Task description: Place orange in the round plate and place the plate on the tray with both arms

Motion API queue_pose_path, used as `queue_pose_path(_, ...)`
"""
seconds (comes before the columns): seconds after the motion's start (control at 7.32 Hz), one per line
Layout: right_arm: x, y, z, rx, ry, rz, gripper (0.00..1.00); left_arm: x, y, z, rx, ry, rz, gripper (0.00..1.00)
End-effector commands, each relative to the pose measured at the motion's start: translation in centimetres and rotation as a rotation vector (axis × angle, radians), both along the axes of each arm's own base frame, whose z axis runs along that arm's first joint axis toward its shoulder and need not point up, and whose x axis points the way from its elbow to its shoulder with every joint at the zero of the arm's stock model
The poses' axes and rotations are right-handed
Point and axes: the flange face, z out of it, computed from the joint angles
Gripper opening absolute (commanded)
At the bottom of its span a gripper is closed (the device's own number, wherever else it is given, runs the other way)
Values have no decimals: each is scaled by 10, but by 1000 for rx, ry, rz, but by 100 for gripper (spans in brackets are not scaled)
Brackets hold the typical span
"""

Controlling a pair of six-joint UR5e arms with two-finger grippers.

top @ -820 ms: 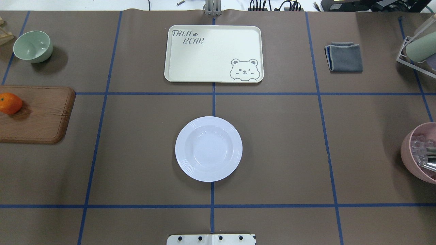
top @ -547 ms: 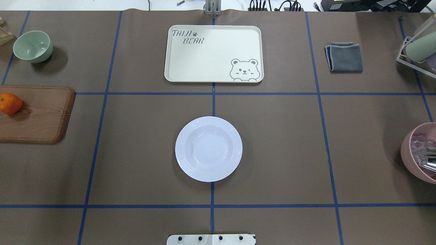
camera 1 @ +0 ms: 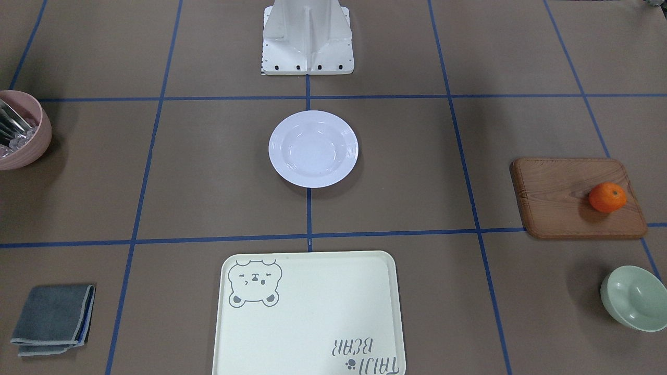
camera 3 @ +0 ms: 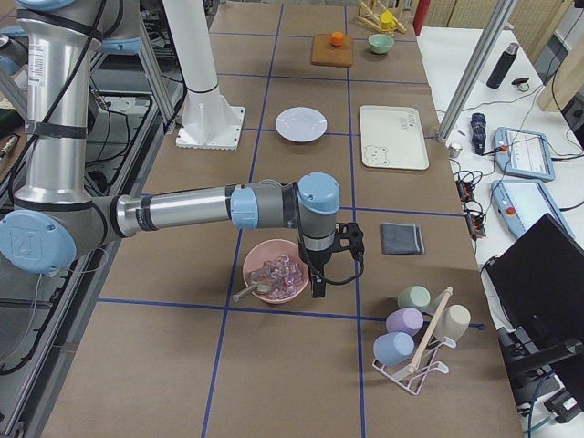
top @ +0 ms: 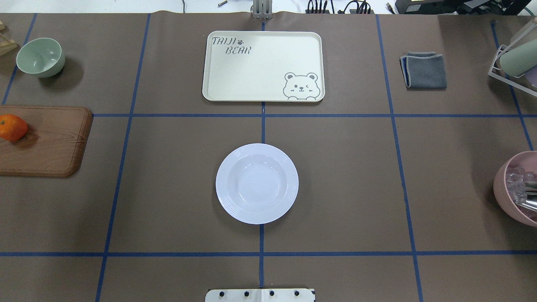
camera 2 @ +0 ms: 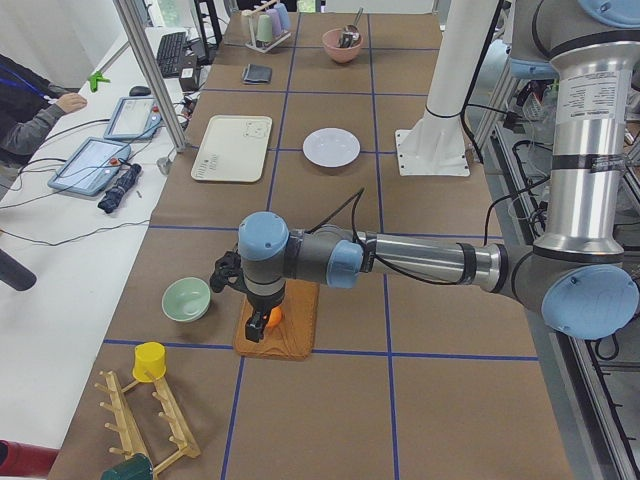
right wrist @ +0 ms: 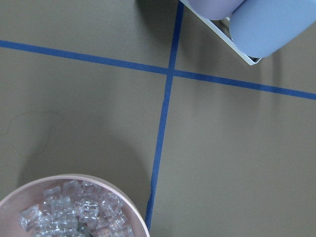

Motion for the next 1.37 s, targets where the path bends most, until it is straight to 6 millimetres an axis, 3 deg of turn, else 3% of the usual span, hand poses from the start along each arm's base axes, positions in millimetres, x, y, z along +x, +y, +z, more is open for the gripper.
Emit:
queue_pose_path(0.0,-1,-30,-47,118,-6,3,100,0,-19,-27,149,0,1,99)
queue_pose_path(0.14,-1,-43,-46,200,-3,5,100,0,-47,-64,281,-13,-4,99)
queue_pose_path(0.27,-3,-44,-30,234,-35,0,100,0,-67,-73,295,-16,-15,99)
queue_pose_path(0.55,-4,-20,-16,341,-73,-10,100,0,-70,-80,297,3,-32,99)
queue_pose_path(0.82,-7,-21,-36,296,-140,112,100,5,-68,-80,321,8,-33,99)
queue_pose_path(0.96,-24,-25,-45,243,-177,158,100,40,-70,-72,306,14,21,99)
queue_pose_path(1.23,-87,-35,-87,118,-255,225,100,95,-66,-46,127,72,-29,99)
